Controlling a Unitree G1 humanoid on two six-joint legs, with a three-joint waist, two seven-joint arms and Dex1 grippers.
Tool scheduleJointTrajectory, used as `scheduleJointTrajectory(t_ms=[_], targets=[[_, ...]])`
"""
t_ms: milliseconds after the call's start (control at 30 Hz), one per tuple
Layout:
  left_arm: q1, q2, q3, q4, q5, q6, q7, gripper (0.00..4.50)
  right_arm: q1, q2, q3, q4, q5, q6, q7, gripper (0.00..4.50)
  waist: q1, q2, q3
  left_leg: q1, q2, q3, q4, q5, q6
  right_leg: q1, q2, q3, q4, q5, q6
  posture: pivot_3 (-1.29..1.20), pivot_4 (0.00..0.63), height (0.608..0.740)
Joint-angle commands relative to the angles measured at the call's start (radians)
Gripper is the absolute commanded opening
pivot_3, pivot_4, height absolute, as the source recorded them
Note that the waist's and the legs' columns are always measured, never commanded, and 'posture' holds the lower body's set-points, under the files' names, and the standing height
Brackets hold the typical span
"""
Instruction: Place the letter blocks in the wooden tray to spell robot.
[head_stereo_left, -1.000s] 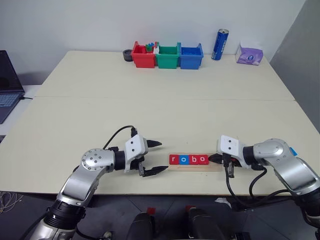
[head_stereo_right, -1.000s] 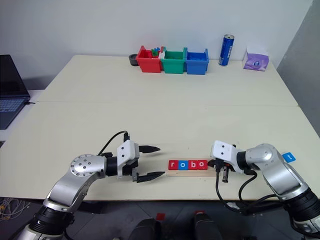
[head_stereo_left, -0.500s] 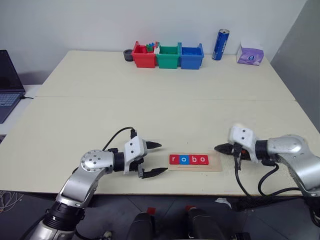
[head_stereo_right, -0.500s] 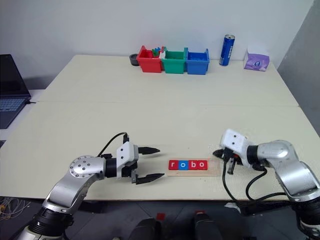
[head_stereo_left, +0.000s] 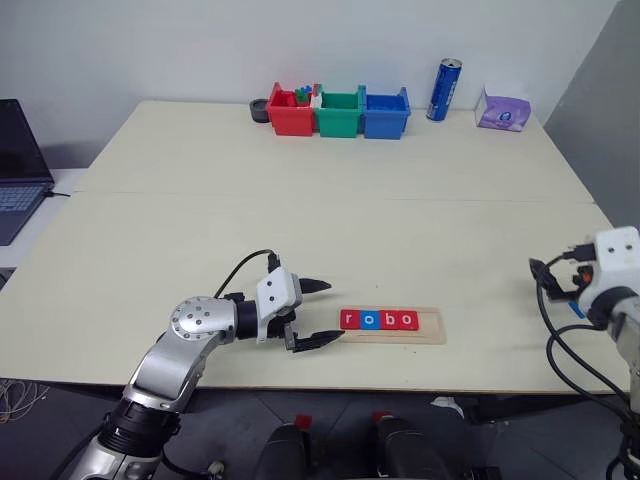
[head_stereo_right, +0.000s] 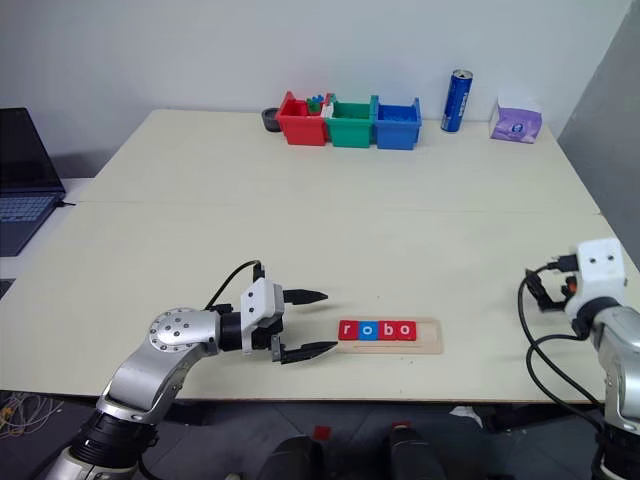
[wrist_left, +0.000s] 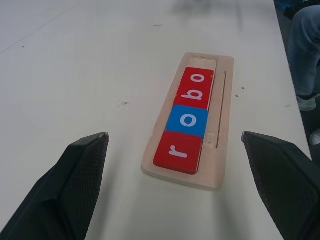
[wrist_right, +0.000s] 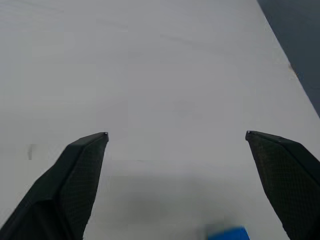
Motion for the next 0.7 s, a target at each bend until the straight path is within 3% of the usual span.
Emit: scheduleJointTrajectory(t_ms=[33, 567, 700], targets=[[-0.013, -0.002, -0.008, -0.017, -0.004, -0.014, -0.008, 4.50, 0.038, -0.029, -0.057, 0.003, 0.035, 0.010, 0.031, 4.48, -0.002, 0.001, 0.000, 0.000, 0.000, 0.000, 0.000, 0.000, 0.000, 0.000, 0.000, 0.000, 0.000, -0.001, 0.002, 0.00, 0.150, 0.740], [-0.021, 0.007, -0.011, -0.030, -0.003, -0.002, -0.011, 4.50, -0.054, -0.171, -0.063, 0.386, 0.133, 0.044, 0.148, 4.48, -0.003, 0.001, -0.001, 0.002, -0.001, 0.004, 0.000, 0.000, 0.000, 0.000, 0.001, 0.001, 0.000, -0.001, 0.003, 0.00, 0.150, 0.740], [-0.018, 0.008, -0.009, -0.032, -0.003, 0.001, -0.006, 4.50, -0.065, -0.164, -0.072, 0.412, 0.164, 0.071, 0.150, 3.58, -0.004, 0.001, -0.001, 0.002, -0.001, 0.004, 0.000, 0.000, 0.000, 0.000, 0.001, 0.001, 0.000, -0.001, 0.003, 0.00, 0.150, 0.740]])
